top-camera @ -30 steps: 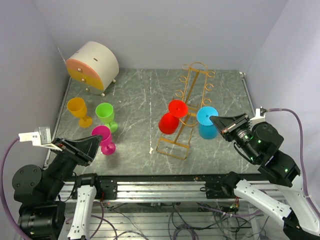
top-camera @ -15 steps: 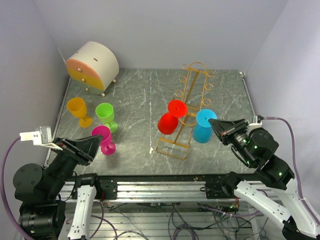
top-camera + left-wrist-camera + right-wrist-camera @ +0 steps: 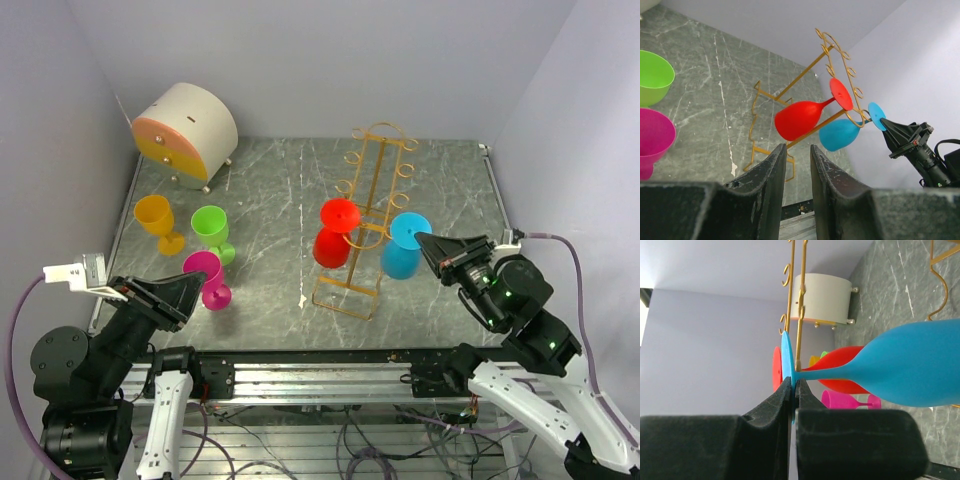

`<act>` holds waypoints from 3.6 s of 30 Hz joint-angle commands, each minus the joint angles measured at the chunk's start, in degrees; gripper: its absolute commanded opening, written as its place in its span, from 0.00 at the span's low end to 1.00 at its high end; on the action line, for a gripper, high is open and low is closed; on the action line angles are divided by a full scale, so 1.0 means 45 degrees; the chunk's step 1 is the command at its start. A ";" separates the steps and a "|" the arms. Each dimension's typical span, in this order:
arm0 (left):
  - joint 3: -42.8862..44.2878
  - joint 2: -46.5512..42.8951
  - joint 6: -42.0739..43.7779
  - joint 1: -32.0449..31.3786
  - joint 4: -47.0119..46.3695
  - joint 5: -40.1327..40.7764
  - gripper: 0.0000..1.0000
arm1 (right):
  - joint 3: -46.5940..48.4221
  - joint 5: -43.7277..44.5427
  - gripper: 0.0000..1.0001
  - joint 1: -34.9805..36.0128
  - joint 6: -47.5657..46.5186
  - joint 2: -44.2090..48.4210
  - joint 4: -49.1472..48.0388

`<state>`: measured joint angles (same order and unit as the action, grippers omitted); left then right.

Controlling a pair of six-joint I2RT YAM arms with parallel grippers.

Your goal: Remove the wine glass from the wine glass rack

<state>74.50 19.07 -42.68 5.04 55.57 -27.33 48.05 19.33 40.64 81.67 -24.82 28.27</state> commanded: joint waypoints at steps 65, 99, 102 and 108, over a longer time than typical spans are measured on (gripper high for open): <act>-0.0411 0.2209 -0.8255 -0.0007 -1.2228 -0.4377 0.49 | 0.5526 -1.6476 0.00 0.0121 0.4032 -0.9373 -2.3532; -0.1916 0.2764 -1.3196 0.0003 -1.9175 -0.5774 0.10 | 0.7920 -1.6406 0.00 0.2288 0.2919 -1.2334 -2.2796; -0.2405 0.2612 -1.3500 -0.0002 -1.9522 -0.5577 0.07 | 0.7453 -1.6372 0.11 0.2267 0.2153 -1.1700 -2.1930; -0.3340 0.2472 -1.4812 0.0010 -2.1355 -0.4908 0.07 | 0.6468 -1.6159 0.58 0.2275 0.0093 -1.0096 -1.9648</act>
<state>62.06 29.80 -106.56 4.73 -34.92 -50.33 78.74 -54.57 50.48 89.47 -76.14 -65.73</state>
